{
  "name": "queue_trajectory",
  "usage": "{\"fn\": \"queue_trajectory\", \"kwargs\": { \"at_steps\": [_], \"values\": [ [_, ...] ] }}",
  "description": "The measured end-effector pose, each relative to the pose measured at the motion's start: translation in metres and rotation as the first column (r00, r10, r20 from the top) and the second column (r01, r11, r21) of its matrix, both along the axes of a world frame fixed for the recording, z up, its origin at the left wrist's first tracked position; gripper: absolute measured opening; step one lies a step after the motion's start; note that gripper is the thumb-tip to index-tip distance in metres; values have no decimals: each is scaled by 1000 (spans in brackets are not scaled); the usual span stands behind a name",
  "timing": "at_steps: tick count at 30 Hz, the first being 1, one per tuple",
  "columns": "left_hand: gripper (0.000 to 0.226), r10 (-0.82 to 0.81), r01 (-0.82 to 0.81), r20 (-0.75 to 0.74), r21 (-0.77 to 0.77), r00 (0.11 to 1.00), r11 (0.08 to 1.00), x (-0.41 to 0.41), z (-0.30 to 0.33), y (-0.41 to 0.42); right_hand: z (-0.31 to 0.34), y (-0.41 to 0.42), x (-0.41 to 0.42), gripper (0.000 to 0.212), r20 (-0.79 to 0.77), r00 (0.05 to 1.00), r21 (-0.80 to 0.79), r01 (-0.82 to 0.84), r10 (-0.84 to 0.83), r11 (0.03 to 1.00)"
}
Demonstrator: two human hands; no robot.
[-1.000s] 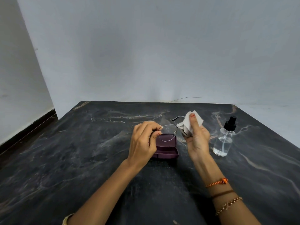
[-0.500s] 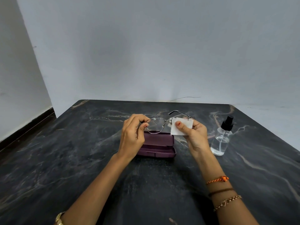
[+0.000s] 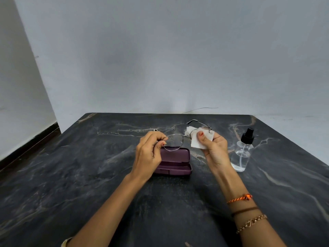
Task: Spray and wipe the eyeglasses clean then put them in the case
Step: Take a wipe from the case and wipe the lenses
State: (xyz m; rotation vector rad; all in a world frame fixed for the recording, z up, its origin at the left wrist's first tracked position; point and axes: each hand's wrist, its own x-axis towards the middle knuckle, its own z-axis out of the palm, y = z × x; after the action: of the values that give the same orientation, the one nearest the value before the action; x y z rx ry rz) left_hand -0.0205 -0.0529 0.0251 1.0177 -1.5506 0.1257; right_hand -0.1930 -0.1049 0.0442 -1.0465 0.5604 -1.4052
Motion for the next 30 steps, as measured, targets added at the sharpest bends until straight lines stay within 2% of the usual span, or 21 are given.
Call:
{"fn": "queue_trajectory", "kwargs": {
  "at_steps": [3, 6, 8, 11, 13, 14, 17, 18, 21, 30],
  "values": [
    [12, 20, -20, -52, 4, 998, 1000, 5, 2, -1, 5, 3, -4, 34, -176, 982, -98, 55, -72, 994],
    [13, 8, -2, -130, 46, 991, 999, 6, 6, 0, 8, 6, -3, 13, -227, 967, -107, 95, -118, 990],
    [13, -9, 26, -194, 86, 981, 996, 4, 8, 1, 8, 6, -2, 18, -200, 971, -87, 115, -130, 990],
    [13, -30, 64, -259, 123, 965, 990, 2, 10, 2, 5, 4, -1, 47, -84, 988, -12, 129, -129, 992],
    [21, -33, 74, -274, 138, 961, 988, 1, 10, 3, 3, 3, 1, 57, 29, 990, 37, 139, -140, 990],
    [28, -30, 73, -282, 144, 959, 987, 0, 10, 4, 2, 2, 2, 53, 63, 987, 48, 147, -150, 988],
    [34, -25, 87, -372, 151, 928, 985, 1, 10, 3, 3, 4, 6, 10, 173, 974, 111, 130, -148, 985],
    [34, -23, 93, -413, 149, 910, 984, 2, 10, 3, 4, 4, 6, 7, 214, 966, 144, 118, -148, 983],
    [33, -6, 90, -482, 151, 876, 984, 1, 9, 3, 5, 3, 10, 12, 287, 950, 231, 55, -122, 971],
    [27, 21, 80, -617, 136, 787, 987, -5, 9, 4, -8, 15, 37, 27, 267, 962, 291, -27, -54, 956]
  ]
}}
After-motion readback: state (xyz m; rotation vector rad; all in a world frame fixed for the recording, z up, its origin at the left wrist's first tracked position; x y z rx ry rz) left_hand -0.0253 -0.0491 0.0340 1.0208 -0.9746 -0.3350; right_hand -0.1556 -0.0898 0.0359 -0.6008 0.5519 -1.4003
